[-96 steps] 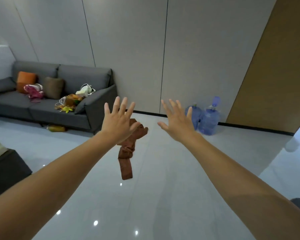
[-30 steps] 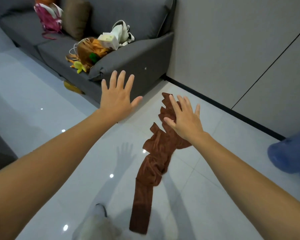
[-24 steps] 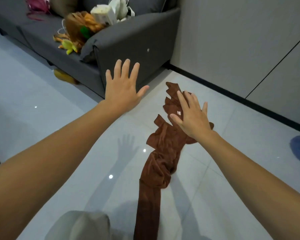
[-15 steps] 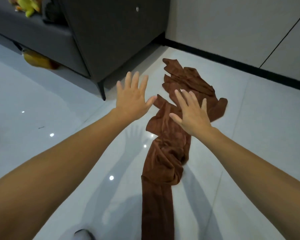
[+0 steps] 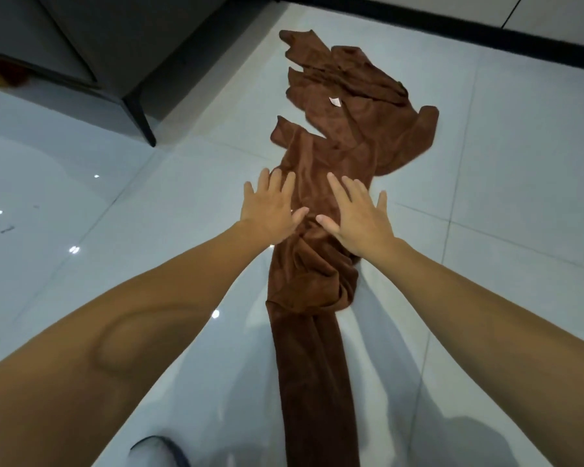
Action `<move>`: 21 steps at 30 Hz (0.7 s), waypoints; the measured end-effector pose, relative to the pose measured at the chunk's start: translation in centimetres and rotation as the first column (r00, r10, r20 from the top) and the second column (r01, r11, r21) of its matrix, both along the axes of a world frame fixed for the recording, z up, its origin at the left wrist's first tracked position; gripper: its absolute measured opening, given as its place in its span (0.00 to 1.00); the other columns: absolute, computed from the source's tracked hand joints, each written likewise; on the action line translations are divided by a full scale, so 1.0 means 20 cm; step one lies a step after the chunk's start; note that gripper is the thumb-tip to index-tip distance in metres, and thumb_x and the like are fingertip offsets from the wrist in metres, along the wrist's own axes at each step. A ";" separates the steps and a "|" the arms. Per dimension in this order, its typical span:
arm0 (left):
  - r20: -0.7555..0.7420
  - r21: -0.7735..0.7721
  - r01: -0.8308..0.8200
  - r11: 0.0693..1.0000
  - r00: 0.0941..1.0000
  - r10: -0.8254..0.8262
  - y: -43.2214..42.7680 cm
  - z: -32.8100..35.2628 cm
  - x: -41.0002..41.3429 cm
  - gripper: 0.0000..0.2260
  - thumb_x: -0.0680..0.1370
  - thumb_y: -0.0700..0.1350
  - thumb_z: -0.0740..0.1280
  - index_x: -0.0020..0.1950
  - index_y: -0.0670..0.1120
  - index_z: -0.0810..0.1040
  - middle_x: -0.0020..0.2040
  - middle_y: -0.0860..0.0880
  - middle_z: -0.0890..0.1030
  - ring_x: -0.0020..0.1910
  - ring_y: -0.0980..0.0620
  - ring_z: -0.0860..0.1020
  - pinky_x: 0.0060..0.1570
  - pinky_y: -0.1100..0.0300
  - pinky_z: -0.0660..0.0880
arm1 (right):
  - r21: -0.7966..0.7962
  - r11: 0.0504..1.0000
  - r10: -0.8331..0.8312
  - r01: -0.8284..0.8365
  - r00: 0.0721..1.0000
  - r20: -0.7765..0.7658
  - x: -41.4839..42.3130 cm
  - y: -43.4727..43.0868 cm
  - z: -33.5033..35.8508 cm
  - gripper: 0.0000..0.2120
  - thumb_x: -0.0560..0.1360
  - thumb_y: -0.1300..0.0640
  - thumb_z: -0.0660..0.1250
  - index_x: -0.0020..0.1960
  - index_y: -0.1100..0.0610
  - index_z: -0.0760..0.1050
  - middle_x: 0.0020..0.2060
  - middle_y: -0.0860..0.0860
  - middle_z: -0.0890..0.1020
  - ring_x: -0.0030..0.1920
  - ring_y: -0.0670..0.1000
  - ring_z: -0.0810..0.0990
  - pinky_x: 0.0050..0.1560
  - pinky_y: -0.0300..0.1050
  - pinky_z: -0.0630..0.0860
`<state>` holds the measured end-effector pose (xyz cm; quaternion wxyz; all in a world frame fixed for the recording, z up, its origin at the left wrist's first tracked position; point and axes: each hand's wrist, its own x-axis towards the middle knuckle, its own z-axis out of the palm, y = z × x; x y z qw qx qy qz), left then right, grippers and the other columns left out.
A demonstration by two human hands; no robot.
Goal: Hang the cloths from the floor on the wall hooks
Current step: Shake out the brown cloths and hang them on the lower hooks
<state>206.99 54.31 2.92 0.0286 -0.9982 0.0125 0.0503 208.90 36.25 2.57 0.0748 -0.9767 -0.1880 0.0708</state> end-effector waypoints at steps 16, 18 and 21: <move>-0.329 -0.069 0.481 0.874 0.816 -0.475 -0.05 -0.38 0.07 0.19 0.80 0.57 0.62 0.68 0.51 0.72 0.66 0.46 0.72 0.66 0.46 0.68 0.64 0.53 0.67 | -0.124 0.988 0.084 -0.096 0.992 -0.098 0.00 -0.11 -0.24 0.33 0.80 0.35 0.47 0.79 0.48 0.41 0.79 0.53 0.53 0.78 0.55 0.48 0.73 0.68 0.43; -0.340 -0.122 0.445 0.887 0.821 -0.459 -0.05 -0.41 0.06 0.21 0.79 0.56 0.63 0.71 0.51 0.68 0.65 0.46 0.73 0.65 0.46 0.70 0.63 0.54 0.67 | -0.111 0.989 0.088 -0.100 0.990 -0.107 0.01 -0.12 -0.24 0.33 0.80 0.35 0.46 0.79 0.48 0.42 0.78 0.53 0.53 0.78 0.55 0.48 0.73 0.67 0.42; -0.360 -0.105 0.476 0.873 0.800 -0.479 -0.07 -0.42 0.05 0.15 0.80 0.54 0.62 0.65 0.51 0.75 0.60 0.47 0.76 0.60 0.47 0.70 0.58 0.56 0.68 | -0.118 0.988 0.084 -0.097 0.990 -0.112 0.01 -0.15 -0.24 0.34 0.80 0.35 0.46 0.79 0.48 0.42 0.78 0.53 0.54 0.78 0.55 0.50 0.73 0.67 0.43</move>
